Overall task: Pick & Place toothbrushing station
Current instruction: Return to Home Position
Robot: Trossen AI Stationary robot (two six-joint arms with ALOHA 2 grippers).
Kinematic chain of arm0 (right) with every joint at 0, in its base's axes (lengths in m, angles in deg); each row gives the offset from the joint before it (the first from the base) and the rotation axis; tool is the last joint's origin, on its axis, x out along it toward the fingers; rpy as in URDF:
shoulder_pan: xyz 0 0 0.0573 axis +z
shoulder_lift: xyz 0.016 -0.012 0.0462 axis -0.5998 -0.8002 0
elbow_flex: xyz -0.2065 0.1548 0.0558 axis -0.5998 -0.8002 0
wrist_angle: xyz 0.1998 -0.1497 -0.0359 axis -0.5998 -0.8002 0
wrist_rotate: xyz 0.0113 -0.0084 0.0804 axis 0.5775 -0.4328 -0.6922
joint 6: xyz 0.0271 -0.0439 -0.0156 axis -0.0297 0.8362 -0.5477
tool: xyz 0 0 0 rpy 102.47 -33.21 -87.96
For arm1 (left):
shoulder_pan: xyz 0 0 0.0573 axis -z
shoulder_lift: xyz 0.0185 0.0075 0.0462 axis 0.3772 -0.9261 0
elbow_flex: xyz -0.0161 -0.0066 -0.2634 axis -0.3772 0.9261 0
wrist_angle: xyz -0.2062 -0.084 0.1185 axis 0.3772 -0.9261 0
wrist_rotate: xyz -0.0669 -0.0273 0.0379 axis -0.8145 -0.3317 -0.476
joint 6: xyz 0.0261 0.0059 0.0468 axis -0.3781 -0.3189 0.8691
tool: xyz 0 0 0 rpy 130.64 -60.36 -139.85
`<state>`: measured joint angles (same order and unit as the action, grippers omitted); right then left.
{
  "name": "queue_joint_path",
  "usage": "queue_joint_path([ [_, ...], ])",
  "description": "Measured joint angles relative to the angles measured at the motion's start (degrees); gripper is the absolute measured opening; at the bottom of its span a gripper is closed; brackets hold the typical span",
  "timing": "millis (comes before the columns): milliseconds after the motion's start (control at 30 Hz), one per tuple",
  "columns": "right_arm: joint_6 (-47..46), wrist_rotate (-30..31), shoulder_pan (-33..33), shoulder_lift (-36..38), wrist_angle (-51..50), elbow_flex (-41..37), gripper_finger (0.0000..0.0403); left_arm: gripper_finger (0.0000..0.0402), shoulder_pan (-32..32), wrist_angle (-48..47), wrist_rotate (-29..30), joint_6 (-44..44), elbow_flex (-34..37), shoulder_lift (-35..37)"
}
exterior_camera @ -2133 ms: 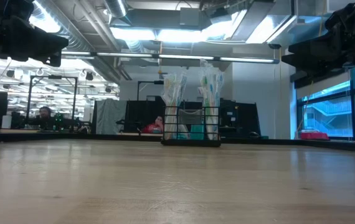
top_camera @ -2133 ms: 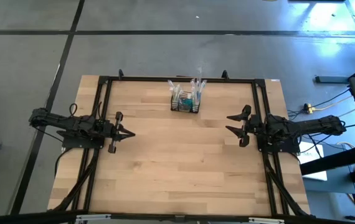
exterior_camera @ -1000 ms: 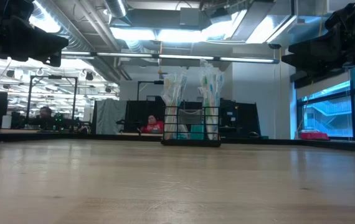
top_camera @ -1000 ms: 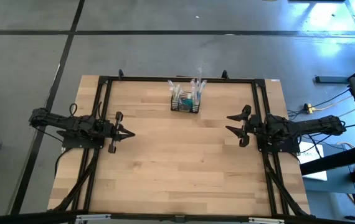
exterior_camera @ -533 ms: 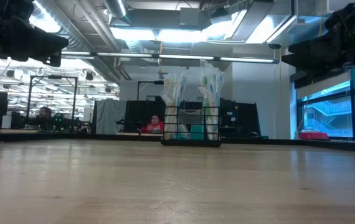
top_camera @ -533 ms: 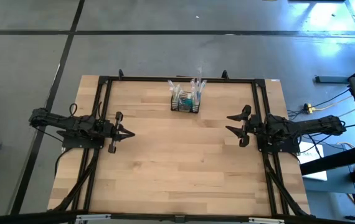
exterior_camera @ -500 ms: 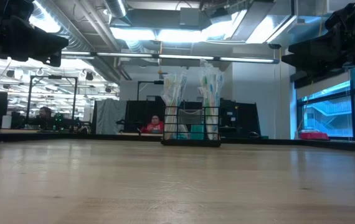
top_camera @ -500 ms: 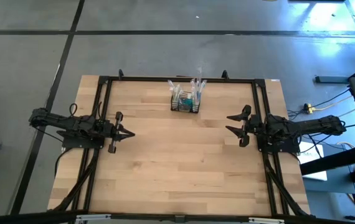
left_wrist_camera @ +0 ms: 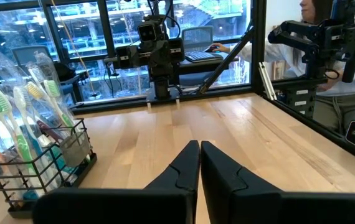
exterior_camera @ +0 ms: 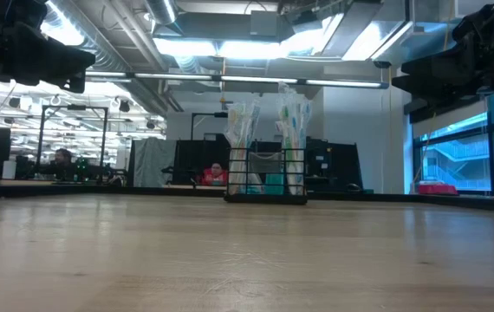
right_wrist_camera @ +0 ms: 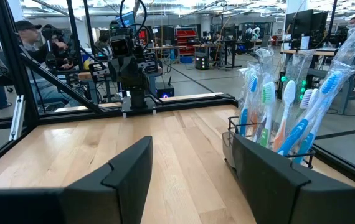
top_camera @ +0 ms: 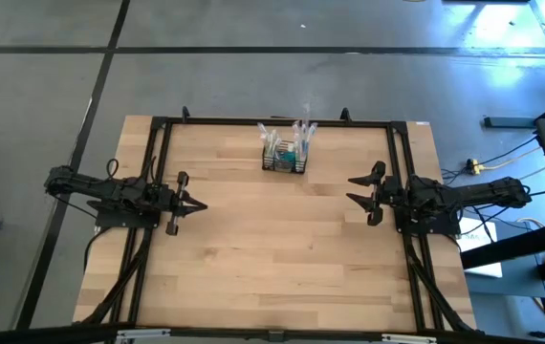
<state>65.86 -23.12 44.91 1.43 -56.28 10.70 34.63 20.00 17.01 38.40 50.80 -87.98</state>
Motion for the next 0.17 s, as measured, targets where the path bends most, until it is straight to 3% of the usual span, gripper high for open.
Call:
queue_joint_path([
  [167, 0.02, -0.02, -0.01, -0.01, 0.00, 0.00, 0.0223, 0.0009, 0.00, 0.00, 0.00, -0.02, 0.00, -0.01],
])
